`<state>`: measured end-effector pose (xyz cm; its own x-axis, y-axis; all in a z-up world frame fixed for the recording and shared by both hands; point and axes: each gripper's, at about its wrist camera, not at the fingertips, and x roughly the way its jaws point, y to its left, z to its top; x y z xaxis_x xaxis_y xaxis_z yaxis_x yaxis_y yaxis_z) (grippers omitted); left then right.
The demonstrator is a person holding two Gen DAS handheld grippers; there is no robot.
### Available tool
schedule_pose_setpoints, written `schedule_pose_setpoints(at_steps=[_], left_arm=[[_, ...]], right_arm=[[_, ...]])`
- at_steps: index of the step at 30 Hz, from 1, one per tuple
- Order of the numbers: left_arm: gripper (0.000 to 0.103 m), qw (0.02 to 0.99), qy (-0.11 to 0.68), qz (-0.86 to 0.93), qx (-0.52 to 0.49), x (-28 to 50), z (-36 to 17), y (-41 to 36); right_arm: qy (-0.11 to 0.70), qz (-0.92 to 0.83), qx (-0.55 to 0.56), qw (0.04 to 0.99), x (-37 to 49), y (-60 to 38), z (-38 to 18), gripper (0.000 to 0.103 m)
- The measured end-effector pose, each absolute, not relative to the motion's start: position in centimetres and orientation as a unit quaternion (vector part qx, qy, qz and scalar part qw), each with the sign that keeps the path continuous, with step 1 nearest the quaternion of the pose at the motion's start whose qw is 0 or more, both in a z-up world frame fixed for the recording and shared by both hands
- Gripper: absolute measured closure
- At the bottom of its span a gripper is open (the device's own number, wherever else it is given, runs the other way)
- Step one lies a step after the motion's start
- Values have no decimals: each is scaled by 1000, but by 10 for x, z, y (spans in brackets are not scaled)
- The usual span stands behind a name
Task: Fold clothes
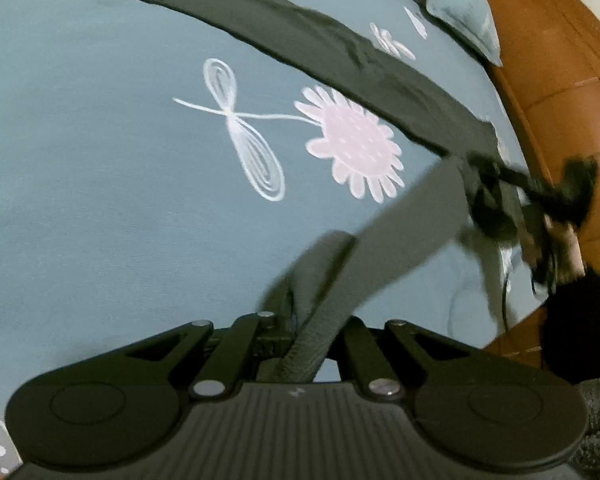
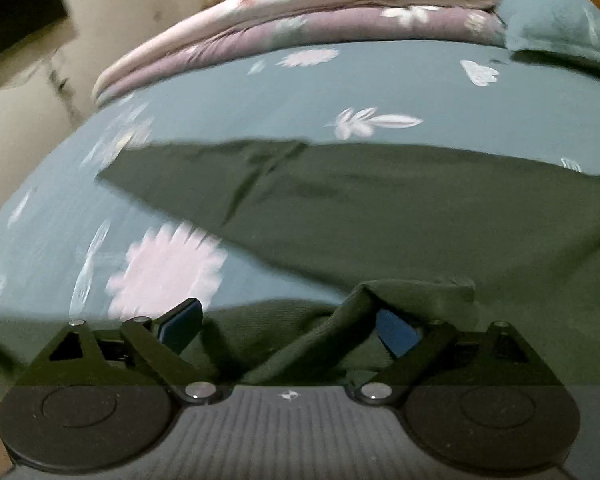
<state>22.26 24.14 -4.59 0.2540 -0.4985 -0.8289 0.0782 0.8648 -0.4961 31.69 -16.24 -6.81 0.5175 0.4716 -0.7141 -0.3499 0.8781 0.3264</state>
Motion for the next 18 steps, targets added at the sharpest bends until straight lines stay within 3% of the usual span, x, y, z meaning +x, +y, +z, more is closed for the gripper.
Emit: schedule_pose_setpoints(at_steps=[6, 18], left_arm=[[100, 771, 590, -176, -160, 237, -62, 231], [95, 753, 605, -149, -212, 281, -85, 241]], right_arm=[[434, 245, 135, 857, 330, -188, -65, 7], [416, 229, 121, 872, 257, -238, -39, 6]])
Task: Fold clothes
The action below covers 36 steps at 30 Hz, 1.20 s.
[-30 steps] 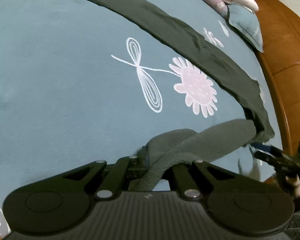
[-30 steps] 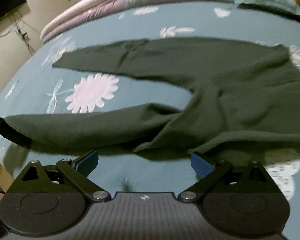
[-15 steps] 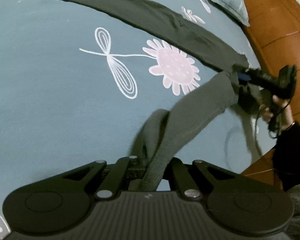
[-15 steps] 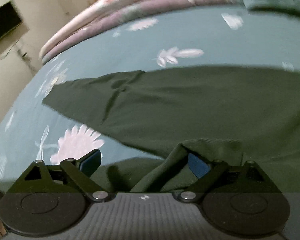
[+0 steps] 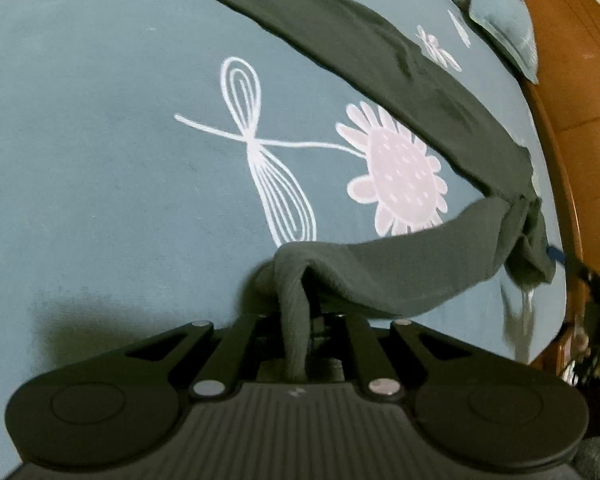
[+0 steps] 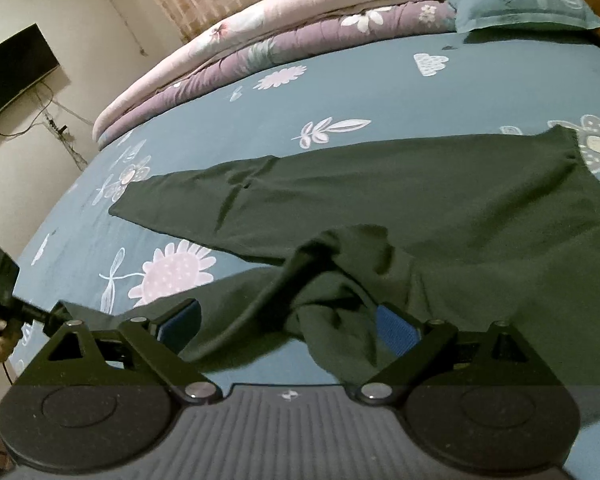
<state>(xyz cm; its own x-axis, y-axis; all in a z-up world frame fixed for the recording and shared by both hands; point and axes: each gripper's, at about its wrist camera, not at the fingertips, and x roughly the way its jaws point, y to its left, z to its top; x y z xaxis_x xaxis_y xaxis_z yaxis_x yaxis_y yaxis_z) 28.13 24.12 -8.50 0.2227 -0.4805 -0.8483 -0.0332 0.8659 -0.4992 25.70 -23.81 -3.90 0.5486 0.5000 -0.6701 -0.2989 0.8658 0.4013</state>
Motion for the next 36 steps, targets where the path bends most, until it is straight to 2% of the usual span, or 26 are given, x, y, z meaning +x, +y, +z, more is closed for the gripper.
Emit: schedule_pose_setpoints(at_steps=[3, 4, 5, 15, 24, 30, 36], left_arm=[[96, 766, 598, -132, -196, 272, -76, 244], [102, 771, 595, -127, -188, 268, -73, 246], [102, 772, 594, -120, -190, 264, -70, 252], [102, 772, 601, -88, -186, 236, -38, 301], [102, 770, 603, -67, -198, 242, -37, 330], [101, 761, 613, -83, -198, 231, -26, 325], [97, 770, 611, -96, -159, 241, -4, 316]], right_arm=[[414, 225, 123, 874, 249, -241, -40, 6], [413, 223, 124, 874, 247, -241, -40, 6], [414, 222, 126, 874, 245, -242, -42, 6], [433, 226, 123, 864, 247, -231, -51, 6], [447, 269, 122, 844, 252, -208, -47, 6], [460, 305, 91, 829, 276, -174, -62, 5], [460, 275, 88, 840, 340, -156, -88, 5]])
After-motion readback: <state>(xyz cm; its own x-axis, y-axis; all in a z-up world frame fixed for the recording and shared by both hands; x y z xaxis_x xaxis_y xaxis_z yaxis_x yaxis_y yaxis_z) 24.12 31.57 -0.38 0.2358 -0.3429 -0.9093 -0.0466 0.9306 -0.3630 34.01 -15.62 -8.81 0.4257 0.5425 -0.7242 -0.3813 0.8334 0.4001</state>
